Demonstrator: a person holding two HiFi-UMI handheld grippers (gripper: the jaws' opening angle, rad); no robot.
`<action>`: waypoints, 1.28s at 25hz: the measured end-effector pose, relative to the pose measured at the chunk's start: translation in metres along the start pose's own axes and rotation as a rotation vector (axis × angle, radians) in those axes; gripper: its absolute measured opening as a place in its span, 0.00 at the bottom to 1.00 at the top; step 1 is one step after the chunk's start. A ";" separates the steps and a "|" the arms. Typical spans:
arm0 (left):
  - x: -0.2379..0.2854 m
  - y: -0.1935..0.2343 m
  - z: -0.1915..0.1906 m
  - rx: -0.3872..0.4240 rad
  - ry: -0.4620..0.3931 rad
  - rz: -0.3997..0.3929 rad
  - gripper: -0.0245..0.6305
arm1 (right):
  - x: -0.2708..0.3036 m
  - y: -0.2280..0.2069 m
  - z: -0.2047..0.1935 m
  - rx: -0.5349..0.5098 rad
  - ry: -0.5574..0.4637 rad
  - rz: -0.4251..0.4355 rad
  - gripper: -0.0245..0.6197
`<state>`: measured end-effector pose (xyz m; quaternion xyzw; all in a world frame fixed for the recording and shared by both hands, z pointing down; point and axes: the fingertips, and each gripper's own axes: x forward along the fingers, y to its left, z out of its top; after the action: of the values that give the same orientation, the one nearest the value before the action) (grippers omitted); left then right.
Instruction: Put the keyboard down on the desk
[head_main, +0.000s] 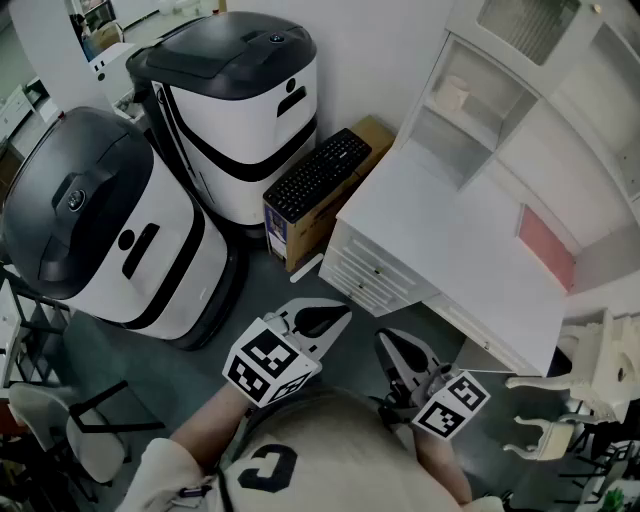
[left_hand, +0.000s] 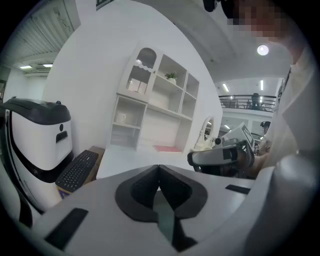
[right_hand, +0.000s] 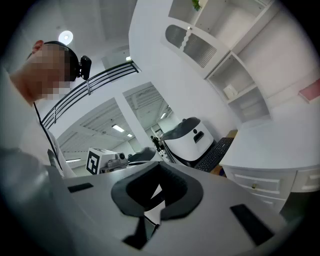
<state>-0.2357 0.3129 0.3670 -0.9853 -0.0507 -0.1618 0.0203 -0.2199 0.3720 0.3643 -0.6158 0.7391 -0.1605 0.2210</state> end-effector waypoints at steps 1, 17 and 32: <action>-0.004 0.002 -0.001 0.008 -0.002 0.008 0.06 | 0.006 0.004 -0.003 -0.008 0.014 0.011 0.07; -0.015 0.029 0.001 -0.037 -0.013 0.103 0.06 | 0.047 0.010 -0.008 0.002 0.105 0.167 0.07; 0.043 0.056 0.037 -0.062 -0.029 0.320 0.06 | 0.059 -0.037 0.034 -0.069 0.225 0.421 0.07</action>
<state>-0.1773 0.2638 0.3450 -0.9832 0.1117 -0.1438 0.0149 -0.1798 0.3084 0.3469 -0.4337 0.8761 -0.1532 0.1448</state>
